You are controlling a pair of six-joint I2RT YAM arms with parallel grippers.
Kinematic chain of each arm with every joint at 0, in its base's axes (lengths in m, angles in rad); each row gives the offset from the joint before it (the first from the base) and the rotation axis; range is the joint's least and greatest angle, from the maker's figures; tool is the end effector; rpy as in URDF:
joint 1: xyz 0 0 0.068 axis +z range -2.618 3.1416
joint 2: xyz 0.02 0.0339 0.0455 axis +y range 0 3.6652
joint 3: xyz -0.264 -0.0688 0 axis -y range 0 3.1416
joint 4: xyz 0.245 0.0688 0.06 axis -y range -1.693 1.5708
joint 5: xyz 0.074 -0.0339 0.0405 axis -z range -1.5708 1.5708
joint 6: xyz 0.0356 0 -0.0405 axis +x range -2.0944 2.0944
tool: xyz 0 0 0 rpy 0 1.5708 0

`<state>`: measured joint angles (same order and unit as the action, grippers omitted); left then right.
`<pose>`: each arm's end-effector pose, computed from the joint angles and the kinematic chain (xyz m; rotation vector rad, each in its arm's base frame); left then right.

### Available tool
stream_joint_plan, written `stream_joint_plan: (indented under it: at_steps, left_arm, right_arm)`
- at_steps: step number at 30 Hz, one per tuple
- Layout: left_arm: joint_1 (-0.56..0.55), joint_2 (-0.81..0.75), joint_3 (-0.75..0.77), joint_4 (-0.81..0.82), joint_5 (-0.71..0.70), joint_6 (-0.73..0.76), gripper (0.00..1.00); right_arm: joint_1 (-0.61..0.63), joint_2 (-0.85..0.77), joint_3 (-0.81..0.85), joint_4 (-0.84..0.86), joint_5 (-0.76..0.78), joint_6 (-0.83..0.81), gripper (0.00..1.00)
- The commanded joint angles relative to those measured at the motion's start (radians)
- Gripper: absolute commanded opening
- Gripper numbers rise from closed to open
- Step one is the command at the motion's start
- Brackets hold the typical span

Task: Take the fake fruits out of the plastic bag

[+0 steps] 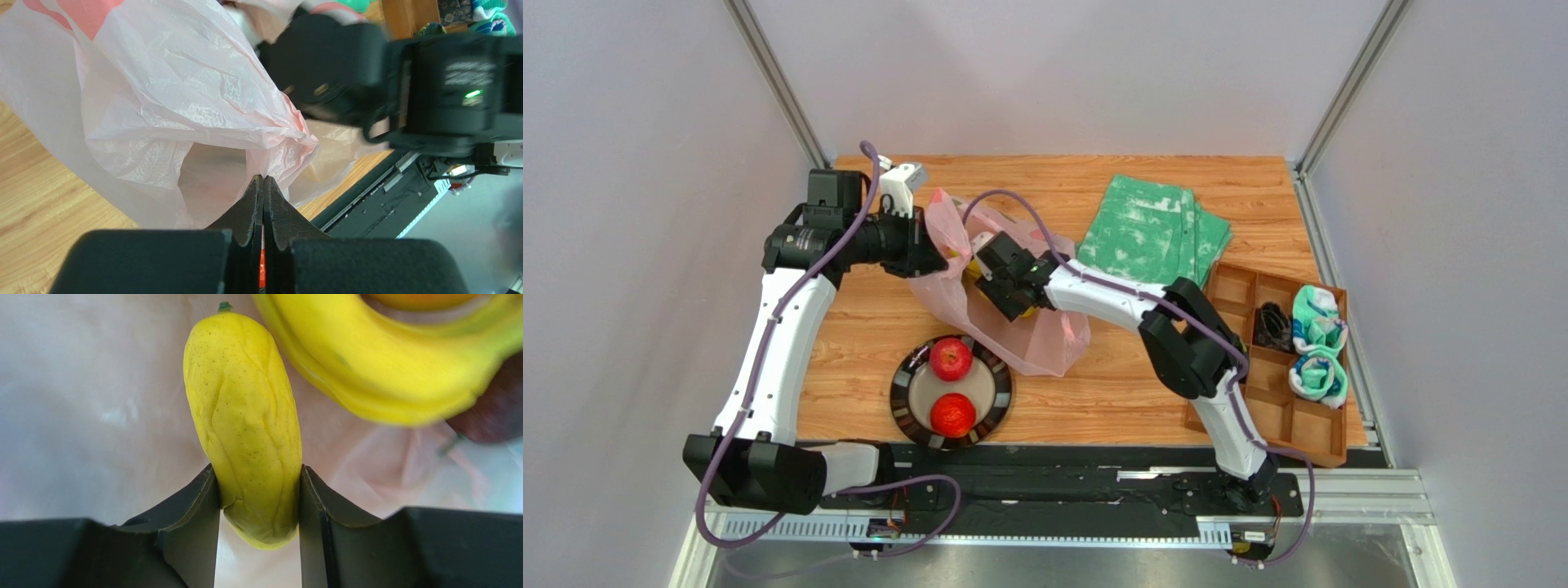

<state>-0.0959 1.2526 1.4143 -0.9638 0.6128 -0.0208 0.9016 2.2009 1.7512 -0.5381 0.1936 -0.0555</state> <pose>0.2382 -0.0435 0.3888 0.3804 2.2872 -0.7806 0.3045 0.3740 0.1834 -1.1005 2.2816 0.0877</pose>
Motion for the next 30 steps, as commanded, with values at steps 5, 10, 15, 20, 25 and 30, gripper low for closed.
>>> stream_joint_plan:
  at_steps: [5,10,15,20,25,30]
  left_arm:
    - [0.021,0.011,0.029,0.063,0.019,-0.024,0.00]
    - [0.028,0.054,0.055,0.080,0.027,-0.045,0.00]
    - [0.032,0.112,0.090,0.100,0.057,-0.071,0.00]
    - [0.032,0.191,0.167,0.103,0.082,-0.082,0.00]
    - [0.038,0.292,0.305,0.074,0.065,-0.065,0.00]
    - [0.068,0.315,0.411,0.046,0.071,-0.067,0.00]
  right_arm:
    - [-0.136,-0.329,-0.042,-0.078,-0.412,0.027,0.00]
    - [-0.139,-0.450,-0.087,-0.164,-0.532,-0.079,0.00]
    - [-0.122,-0.578,-0.136,-0.190,-0.677,-0.219,0.00]
    - [-0.076,-0.583,-0.081,-0.227,-0.726,-0.354,0.00]
    - [0.051,-0.474,0.118,-0.299,-0.717,-0.547,0.00]
    - [0.146,-0.400,0.146,-0.298,-0.691,-0.670,0.00]
